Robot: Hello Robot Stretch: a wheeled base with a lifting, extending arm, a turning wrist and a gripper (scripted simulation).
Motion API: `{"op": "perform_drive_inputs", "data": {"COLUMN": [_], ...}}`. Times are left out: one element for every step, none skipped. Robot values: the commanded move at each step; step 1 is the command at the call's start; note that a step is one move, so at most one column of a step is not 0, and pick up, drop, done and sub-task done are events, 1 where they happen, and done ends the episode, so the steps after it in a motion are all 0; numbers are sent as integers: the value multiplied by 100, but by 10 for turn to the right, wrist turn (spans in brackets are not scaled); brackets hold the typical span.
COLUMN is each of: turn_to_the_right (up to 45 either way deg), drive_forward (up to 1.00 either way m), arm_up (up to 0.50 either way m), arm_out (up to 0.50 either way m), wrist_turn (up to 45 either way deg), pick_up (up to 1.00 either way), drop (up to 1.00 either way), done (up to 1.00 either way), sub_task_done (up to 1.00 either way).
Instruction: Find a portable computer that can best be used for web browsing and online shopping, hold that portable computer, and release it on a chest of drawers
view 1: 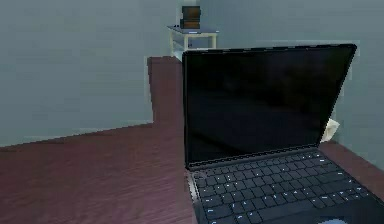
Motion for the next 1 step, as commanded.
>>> {"op": "perform_drive_inputs", "data": {"turn_to_the_right": [0], "drive_forward": [100], "arm_up": [0], "arm_out": [0], "wrist_turn": [0], "pick_up": [0], "drop": [0], "done": [0], "sub_task_done": [0]}}
